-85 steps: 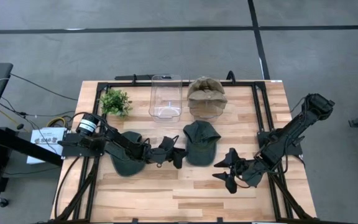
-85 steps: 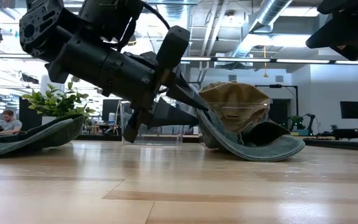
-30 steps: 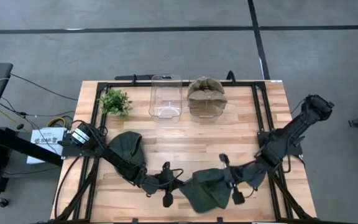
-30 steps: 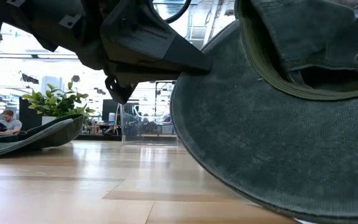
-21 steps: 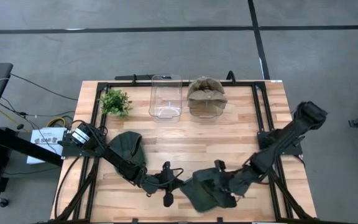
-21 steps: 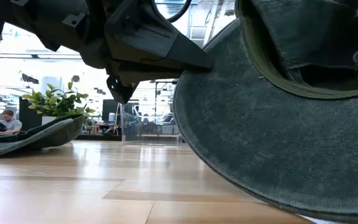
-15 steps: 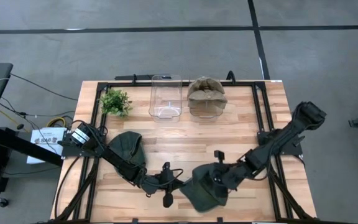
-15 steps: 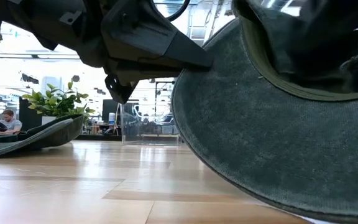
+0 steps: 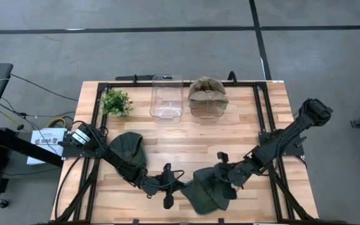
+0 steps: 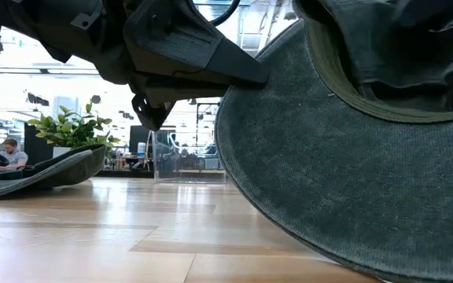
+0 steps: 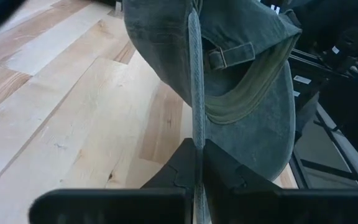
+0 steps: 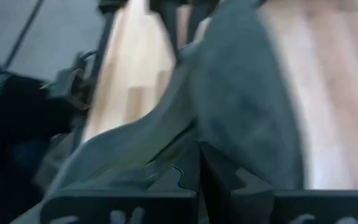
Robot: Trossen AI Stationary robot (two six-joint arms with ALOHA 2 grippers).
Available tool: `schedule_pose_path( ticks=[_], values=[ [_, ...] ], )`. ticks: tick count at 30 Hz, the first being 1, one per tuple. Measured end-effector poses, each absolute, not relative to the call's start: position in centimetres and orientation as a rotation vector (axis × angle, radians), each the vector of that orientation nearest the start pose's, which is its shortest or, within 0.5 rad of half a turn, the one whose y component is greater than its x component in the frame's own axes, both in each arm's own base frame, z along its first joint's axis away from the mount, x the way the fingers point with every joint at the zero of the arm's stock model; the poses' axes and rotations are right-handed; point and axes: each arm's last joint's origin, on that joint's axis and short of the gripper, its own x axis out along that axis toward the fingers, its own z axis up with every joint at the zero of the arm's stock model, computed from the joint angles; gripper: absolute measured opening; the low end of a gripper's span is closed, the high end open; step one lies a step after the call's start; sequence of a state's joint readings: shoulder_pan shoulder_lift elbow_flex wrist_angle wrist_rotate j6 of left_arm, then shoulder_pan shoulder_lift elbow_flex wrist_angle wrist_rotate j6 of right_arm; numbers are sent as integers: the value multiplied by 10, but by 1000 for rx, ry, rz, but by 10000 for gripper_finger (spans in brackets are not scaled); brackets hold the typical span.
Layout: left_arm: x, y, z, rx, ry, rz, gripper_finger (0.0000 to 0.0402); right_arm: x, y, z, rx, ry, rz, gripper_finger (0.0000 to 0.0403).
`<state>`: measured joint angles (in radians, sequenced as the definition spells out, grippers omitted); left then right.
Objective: Pick & Place hat
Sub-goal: Put the right blue cap into the left transparent bin
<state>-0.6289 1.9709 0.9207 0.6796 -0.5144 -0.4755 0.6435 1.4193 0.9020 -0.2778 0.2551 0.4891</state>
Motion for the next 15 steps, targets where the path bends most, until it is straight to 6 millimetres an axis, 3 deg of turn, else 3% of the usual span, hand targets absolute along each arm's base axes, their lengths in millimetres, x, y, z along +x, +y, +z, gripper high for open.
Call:
schedule_pose_path(
  ticks=[6,15],
  values=[
    [318,-214,130,-270,332,-36,13,222,184,225,194,850,240,0],
    [319,-213,130,-269,330,-30,13,195,194,215,299,1030,142,0]
  ],
)
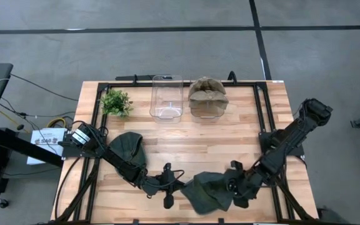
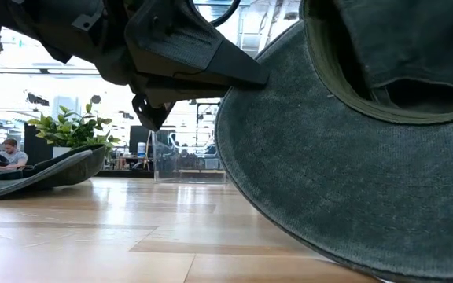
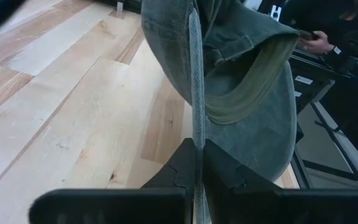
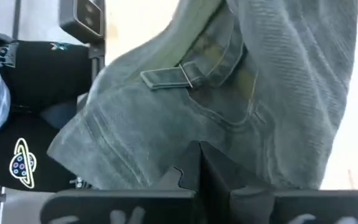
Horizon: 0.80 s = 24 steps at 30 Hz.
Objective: Pick & Place hat
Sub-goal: Put the right blue cap into the left transparent bin
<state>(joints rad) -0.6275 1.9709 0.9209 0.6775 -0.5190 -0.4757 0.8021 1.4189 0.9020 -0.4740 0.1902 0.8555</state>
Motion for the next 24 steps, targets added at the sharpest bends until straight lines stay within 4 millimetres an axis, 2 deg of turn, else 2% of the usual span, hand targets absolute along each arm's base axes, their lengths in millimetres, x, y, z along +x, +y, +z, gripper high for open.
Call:
schedule_pose_path(
  ticks=[3,7,16,20,24],
  values=[
    [320,-211,130,-270,329,-24,13,197,199,221,281,963,152,0],
    [323,-207,130,-273,325,-9,13,206,203,239,279,857,139,0],
    [327,-201,130,-272,326,12,13,219,206,285,305,782,166,0],
    [327,-201,130,-269,325,11,13,211,196,296,303,862,-2,0],
    [325,-203,130,-266,326,3,13,199,181,298,314,961,-224,0]
  ],
)
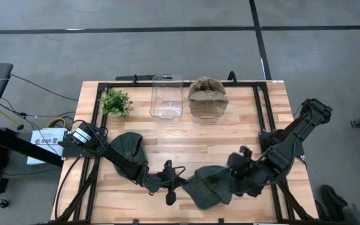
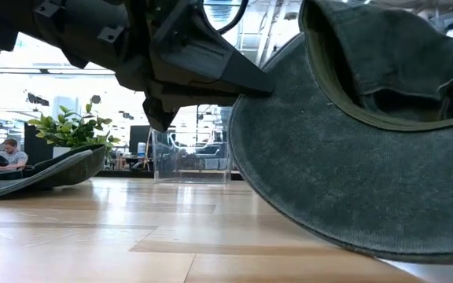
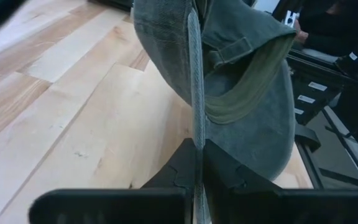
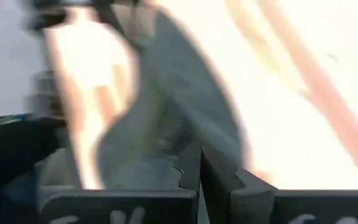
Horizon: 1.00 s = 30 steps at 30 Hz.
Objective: Pick & Place hat
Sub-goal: Put the right blue cap into the left transparent bin
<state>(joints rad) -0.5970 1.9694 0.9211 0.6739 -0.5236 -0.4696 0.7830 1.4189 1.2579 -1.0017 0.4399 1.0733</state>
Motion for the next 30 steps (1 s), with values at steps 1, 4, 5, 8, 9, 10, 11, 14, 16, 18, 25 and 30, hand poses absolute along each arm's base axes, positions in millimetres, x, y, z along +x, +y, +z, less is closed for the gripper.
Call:
schedule_pose_path(
  ticks=[1,4,5,8,9,10,11,14,16,18,25,30],
  values=[
    [325,-204,130,-266,326,1,13,197,178,297,322,983,-265,1],
    [324,-206,130,-264,327,-4,13,190,174,293,361,1060,-334,18],
    [324,-206,130,-263,327,-4,13,190,173,291,376,1070,-345,29],
    [324,-206,130,-263,328,-4,13,190,172,288,401,1083,-366,71],
    [324,-205,130,-263,328,-4,13,190,172,287,405,1080,-364,86],
    [324,-205,130,-264,327,-4,13,191,173,287,411,1075,-360,102],
    [324,-205,130,-264,327,-4,13,191,173,286,416,1071,-355,117],
    [324,-205,130,-264,327,-4,13,193,175,285,431,1063,-344,160],
    [324,-205,130,-264,327,-4,13,194,176,285,439,1060,-337,185],
    [324,-205,130,-264,327,-4,13,195,177,283,440,1060,-337,206],
    [322,-208,132,-275,318,-14,13,202,179,273,417,1084,-368,234],
    [320,-212,132,-278,313,-27,13,207,181,266,398,1125,-368,230]
  ],
)
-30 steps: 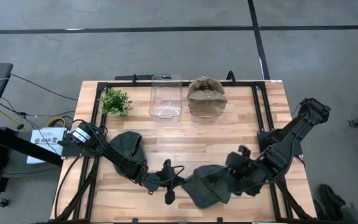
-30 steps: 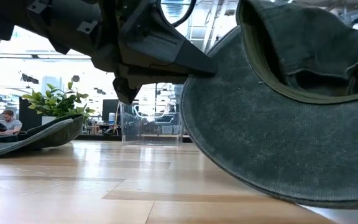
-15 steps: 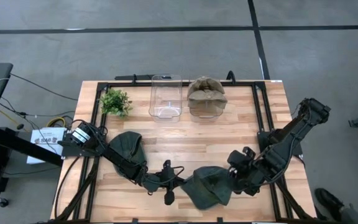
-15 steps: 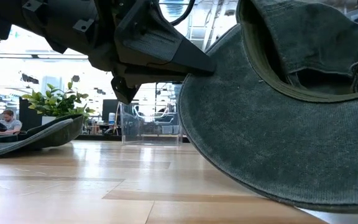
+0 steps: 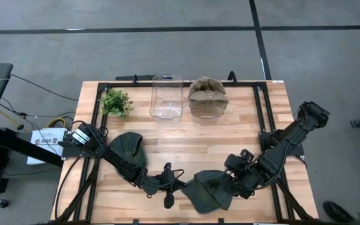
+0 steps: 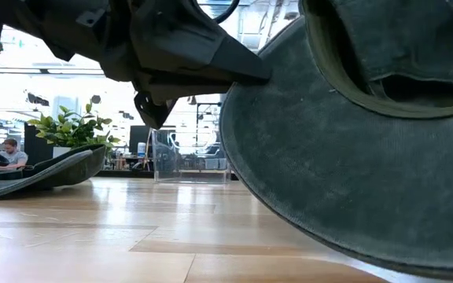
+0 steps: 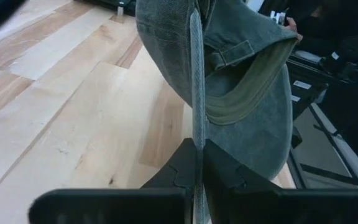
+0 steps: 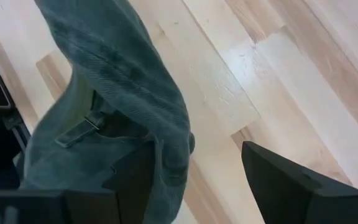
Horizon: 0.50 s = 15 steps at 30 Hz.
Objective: Pick & Place hat
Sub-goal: Put the right blue cap into the left transparent bin
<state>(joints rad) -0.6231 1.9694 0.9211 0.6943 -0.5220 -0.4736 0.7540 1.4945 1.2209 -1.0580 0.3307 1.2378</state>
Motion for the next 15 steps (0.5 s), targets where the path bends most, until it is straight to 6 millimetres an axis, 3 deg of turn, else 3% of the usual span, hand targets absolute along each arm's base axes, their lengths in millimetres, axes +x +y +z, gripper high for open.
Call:
schedule_pose_path(
  ticks=[9,15],
  values=[
    [317,-215,149,-276,269,-52,13,213,185,268,420,1076,-308,212],
    [309,-219,168,-226,211,-28,23,216,188,270,440,1057,-266,141]
  ],
)
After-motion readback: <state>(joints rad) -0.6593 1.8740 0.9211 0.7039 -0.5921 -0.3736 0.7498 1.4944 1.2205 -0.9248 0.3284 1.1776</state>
